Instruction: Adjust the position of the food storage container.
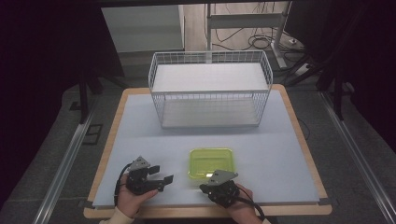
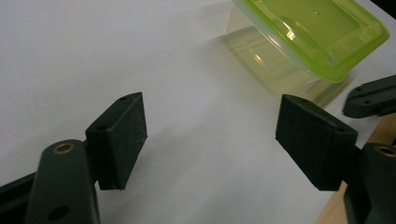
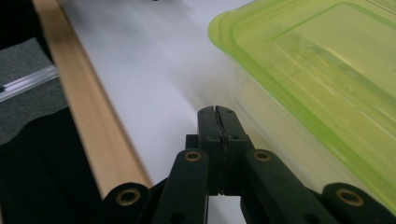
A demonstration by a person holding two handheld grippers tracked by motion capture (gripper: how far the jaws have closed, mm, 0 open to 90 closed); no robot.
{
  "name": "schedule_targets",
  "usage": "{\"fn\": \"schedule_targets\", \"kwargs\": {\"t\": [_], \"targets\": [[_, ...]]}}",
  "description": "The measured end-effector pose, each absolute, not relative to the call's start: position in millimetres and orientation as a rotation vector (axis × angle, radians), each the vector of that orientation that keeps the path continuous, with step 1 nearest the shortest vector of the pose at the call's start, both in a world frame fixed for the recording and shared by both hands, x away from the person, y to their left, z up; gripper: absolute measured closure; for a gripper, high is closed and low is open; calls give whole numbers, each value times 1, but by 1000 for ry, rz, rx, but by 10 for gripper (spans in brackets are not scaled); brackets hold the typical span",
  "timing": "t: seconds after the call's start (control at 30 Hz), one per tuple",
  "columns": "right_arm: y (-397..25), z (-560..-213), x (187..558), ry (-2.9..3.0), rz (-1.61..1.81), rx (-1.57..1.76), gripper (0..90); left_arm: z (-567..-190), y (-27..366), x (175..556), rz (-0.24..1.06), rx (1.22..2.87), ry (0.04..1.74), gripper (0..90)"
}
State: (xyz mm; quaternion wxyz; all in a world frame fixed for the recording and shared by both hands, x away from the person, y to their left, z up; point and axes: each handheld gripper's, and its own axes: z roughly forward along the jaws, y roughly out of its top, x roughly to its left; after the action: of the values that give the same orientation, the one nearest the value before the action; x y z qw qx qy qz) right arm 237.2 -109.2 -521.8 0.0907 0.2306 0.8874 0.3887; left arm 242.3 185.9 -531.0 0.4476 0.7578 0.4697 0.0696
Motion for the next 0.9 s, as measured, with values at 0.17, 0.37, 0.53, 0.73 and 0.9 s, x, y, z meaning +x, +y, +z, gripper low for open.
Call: {"fn": "schedule_targets", "kwargs": {"t": [0.17,0.37,0.53,0.73,0.9], "targets": [[-130,-510,231,2634,1222,707,900,-531,185,242,171,1877,1162,243],[-158,-500,229,2627,1298,729,900,-531,185,242,166,1873,1166,242],[-185,-498,228,2603,1335,799,900,-531,184,242,164,1873,1167,242],[-220,-496,231,2541,1355,890,900,-531,184,243,162,1870,1171,242],[-239,-494,242,2491,1369,984,900,-530,183,243,157,1866,1174,242]]}}
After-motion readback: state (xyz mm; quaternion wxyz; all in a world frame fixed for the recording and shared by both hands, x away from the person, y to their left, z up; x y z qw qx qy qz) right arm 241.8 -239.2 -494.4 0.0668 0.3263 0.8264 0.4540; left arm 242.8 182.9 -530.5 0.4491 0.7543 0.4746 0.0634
